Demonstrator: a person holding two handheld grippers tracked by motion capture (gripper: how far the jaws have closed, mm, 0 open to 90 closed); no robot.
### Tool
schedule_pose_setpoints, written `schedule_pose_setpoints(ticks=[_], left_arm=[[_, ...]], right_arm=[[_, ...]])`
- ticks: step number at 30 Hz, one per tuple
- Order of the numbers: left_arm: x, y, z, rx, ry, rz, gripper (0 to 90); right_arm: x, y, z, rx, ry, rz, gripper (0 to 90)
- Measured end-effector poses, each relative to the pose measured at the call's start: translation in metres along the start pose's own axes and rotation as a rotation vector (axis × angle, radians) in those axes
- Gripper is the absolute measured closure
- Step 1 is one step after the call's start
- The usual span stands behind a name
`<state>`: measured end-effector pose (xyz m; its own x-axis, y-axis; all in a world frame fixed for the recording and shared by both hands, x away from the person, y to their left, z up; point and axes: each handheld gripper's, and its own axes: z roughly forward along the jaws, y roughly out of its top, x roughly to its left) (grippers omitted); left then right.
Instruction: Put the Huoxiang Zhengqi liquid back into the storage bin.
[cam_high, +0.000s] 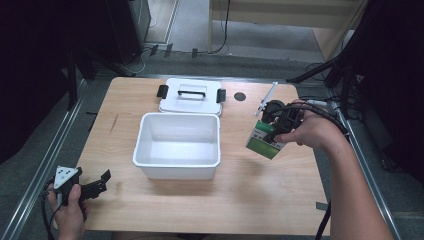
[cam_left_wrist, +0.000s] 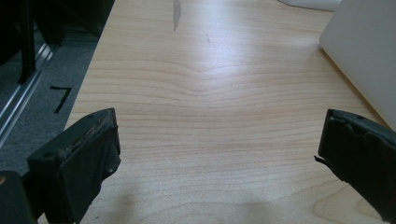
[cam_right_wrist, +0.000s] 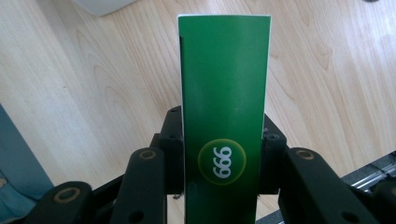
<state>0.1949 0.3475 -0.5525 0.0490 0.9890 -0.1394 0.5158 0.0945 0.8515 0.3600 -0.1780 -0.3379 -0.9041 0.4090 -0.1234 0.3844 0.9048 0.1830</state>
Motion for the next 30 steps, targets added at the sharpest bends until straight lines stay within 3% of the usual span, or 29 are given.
schedule_pose_setpoints(ticks=[13,30], left_arm=[[0.000,0.000,0.000,0.005,0.000,0.002,0.0],[0.000,0.000,0.000,0.009,-0.002,0.002,0.0]], right_arm=[[0.009,0.022,-0.028,-0.026,0.004,-0.122,64.2],[0.017,0.054,-0.049,-0.029,0.002,-0.178,64.2]])
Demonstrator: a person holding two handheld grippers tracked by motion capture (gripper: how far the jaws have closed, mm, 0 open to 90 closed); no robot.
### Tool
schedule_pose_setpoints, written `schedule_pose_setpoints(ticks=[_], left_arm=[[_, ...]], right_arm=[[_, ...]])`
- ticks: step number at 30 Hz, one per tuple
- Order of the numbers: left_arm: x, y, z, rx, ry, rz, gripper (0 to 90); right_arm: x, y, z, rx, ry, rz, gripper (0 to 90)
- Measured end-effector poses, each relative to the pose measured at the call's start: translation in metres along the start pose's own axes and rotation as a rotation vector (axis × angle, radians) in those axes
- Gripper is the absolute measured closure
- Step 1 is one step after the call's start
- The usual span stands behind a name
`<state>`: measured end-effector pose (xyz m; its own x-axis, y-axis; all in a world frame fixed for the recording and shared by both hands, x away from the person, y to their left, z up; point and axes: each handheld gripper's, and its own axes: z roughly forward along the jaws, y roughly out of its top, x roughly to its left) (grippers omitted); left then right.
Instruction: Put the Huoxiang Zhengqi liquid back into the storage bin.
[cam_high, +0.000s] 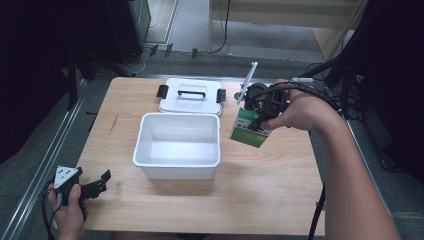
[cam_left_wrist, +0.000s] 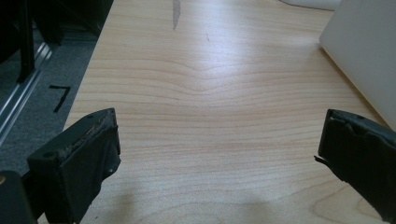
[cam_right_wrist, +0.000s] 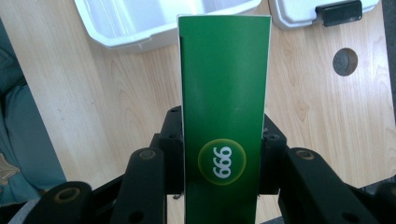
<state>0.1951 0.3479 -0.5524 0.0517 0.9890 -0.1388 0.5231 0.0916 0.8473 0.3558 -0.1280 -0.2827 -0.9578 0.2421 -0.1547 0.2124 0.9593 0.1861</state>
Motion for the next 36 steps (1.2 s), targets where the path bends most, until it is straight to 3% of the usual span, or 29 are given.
schedule_pose_setpoints(ticks=[18,36], left_arm=[[0.001,0.000,0.000,0.002,-0.005,-0.007,0.0],[0.001,0.000,0.000,0.004,-0.009,-0.010,0.0]], right_arm=[[0.002,0.032,-0.009,-0.008,0.000,-0.037,64.2],[0.014,0.077,-0.010,-0.021,0.012,-0.113,64.2]])
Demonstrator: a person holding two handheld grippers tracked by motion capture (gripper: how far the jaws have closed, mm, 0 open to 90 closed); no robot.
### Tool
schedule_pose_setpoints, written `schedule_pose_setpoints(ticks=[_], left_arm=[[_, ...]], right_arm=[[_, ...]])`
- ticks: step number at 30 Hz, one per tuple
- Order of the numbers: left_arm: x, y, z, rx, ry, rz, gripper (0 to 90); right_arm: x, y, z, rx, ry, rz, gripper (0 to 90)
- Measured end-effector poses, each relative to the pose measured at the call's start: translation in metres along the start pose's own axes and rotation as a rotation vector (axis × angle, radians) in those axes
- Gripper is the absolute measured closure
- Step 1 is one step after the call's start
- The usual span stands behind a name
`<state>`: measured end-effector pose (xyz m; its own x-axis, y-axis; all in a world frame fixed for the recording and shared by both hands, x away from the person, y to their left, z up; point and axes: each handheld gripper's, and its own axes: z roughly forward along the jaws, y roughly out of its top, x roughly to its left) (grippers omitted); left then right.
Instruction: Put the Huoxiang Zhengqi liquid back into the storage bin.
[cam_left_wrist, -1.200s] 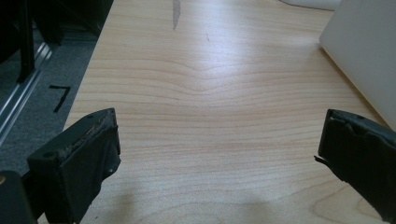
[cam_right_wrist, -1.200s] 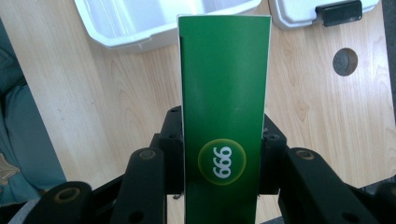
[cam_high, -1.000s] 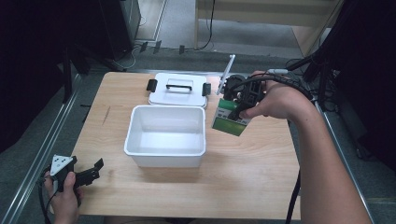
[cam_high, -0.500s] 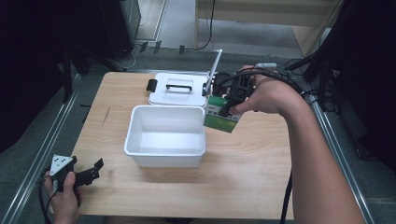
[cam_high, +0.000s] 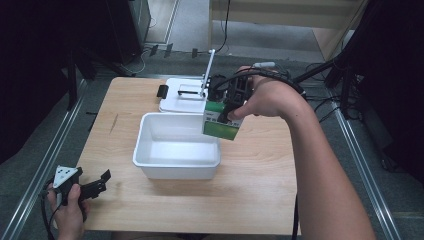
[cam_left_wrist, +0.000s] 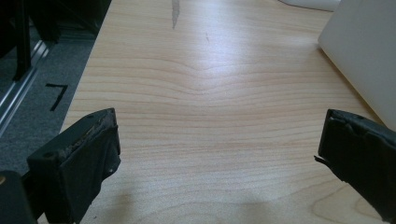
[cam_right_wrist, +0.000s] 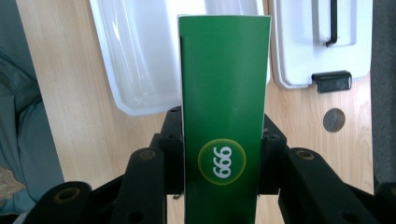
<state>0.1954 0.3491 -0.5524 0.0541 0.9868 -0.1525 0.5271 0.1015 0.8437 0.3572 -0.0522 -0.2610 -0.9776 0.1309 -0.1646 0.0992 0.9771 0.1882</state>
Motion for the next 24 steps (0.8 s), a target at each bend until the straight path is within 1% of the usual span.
schedule_pose_setpoints(ticks=[4,5,7,8,9,10,12,13,14,15,16,18,19,22,23,24], left_arm=[[0.000,0.000,0.000,0.001,-0.001,0.001,0.0],[0.000,0.000,0.000,-0.001,-0.001,-0.001,0.0],[0.000,0.000,0.000,0.000,-0.002,0.000,0.0],[0.000,0.000,0.000,-0.001,-0.002,-0.001,0.0],[0.000,0.000,0.000,-0.003,-0.001,-0.002,0.0],[0.000,0.000,0.000,-0.002,-0.003,-0.002,0.0],[0.000,0.000,0.000,-0.002,-0.003,-0.002,0.0],[0.000,0.000,0.000,-0.001,-0.003,-0.002,0.0],[0.000,0.000,0.000,-0.003,-0.003,-0.002,0.0],[0.000,0.000,0.000,-0.003,-0.003,-0.003,0.0],[0.000,0.000,0.000,-0.004,-0.003,-0.003,0.0],[0.000,0.000,0.000,-0.004,-0.003,-0.002,0.0],[0.000,0.000,0.000,-0.001,-0.004,-0.002,0.0],[0.000,0.000,0.000,-0.003,-0.003,-0.002,0.0],[0.001,0.000,0.000,-0.003,-0.005,-0.003,0.0],[0.001,0.000,0.000,-0.004,-0.005,-0.004,0.0]], right_arm=[[0.003,0.012,0.001,0.005,0.007,-0.003,64.2],[0.003,0.015,0.002,-0.002,0.007,-0.016,64.2],[0.004,0.020,0.003,-0.006,0.008,-0.023,64.2],[0.006,0.025,0.004,-0.002,0.017,-0.026,64.2],[0.006,0.025,0.004,-0.002,0.017,-0.026,64.2],[0.008,0.029,0.006,0.004,0.016,-0.031,64.2],[0.008,0.031,0.007,0.005,0.017,-0.035,64.2],[0.008,0.033,0.009,0.002,0.017,-0.051,64.2],[0.009,0.034,0.010,0.007,0.019,-0.040,64.2],[0.008,0.035,0.011,0.002,0.019,-0.060,64.1],[0.010,0.037,0.012,0.012,0.020,-0.049,64.1],[0.011,0.040,0.016,0.014,0.021,-0.066,64.1],[0.011,0.040,0.016,0.014,0.021,-0.066,64.1],[0.011,0.043,0.019,0.006,0.020,-0.080,64.1],[0.010,0.044,0.020,-0.002,0.021,-0.092,64.1],[0.011,0.044,0.020,0.007,0.025,-0.078,64.1]])
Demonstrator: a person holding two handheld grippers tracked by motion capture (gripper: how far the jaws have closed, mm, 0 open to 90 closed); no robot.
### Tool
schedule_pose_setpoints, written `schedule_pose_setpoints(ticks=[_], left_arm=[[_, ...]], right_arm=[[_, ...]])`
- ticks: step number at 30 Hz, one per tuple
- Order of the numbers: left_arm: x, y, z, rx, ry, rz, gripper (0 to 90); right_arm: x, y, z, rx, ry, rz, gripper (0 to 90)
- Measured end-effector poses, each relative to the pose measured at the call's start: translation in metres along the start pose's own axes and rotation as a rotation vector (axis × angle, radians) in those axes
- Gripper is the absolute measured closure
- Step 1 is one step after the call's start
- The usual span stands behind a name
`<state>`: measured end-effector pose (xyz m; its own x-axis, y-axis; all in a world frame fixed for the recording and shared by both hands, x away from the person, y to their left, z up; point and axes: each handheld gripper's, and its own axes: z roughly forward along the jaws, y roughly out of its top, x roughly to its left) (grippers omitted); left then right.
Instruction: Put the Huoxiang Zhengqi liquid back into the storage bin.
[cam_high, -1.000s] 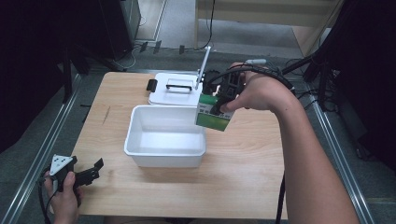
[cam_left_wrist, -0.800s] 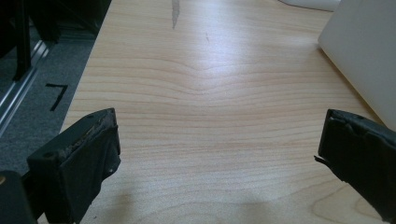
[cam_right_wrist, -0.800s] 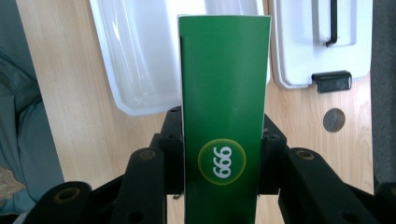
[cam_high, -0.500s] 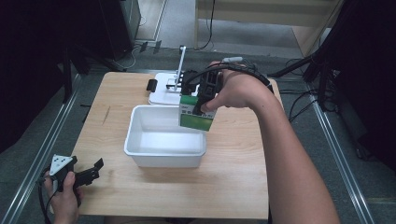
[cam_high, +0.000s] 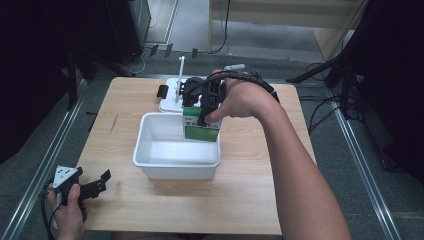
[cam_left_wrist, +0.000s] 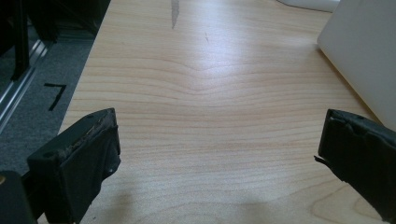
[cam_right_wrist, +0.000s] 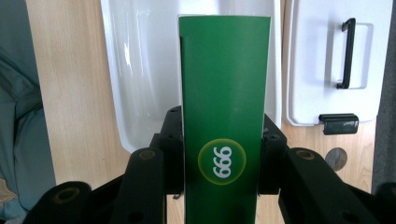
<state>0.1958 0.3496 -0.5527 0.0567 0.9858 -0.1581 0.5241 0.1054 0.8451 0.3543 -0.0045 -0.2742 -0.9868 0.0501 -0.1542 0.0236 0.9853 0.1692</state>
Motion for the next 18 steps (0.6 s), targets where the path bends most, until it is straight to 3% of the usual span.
schedule_pose_setpoints(ticks=[18], left_arm=[[0.000,0.000,0.000,-0.003,-0.002,-0.007,0.0]], right_arm=[[-0.003,-0.003,0.028,0.013,0.016,-0.039,64.0]])
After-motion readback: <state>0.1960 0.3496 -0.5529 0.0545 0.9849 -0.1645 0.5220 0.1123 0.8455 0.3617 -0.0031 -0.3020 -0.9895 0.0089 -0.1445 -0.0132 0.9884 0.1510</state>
